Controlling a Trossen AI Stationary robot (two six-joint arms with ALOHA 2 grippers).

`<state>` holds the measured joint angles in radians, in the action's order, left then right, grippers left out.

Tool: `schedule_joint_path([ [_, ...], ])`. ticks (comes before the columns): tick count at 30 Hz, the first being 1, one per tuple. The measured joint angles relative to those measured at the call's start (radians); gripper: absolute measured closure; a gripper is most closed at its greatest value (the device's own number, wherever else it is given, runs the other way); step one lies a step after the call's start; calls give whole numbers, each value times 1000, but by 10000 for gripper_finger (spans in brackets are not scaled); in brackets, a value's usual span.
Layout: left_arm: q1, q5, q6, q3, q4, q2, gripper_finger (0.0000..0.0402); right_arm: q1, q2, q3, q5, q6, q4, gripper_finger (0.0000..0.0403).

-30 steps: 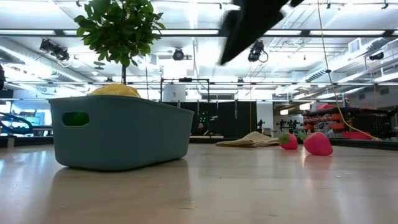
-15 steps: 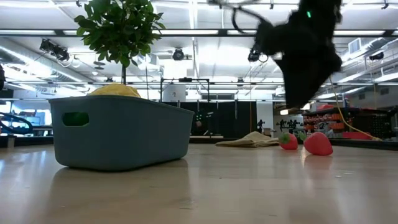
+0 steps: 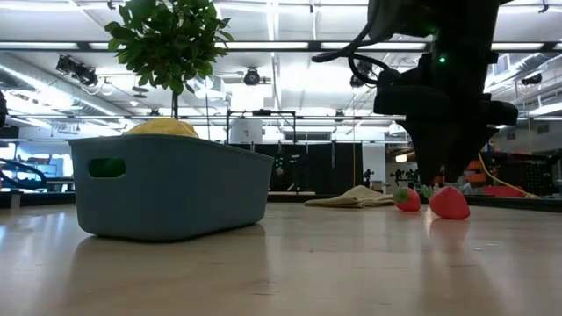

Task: Pick and placing Produce into tupperware
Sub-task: Put the bottom red strawberry into the blue bin

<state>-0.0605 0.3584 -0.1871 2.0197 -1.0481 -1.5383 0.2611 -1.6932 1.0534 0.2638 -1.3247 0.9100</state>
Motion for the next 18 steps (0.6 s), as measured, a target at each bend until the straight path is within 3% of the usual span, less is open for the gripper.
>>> schedule_joint_path([
  [18,0,0,0,0,0,0,258,0,0,0,0,-25,40,165],
])
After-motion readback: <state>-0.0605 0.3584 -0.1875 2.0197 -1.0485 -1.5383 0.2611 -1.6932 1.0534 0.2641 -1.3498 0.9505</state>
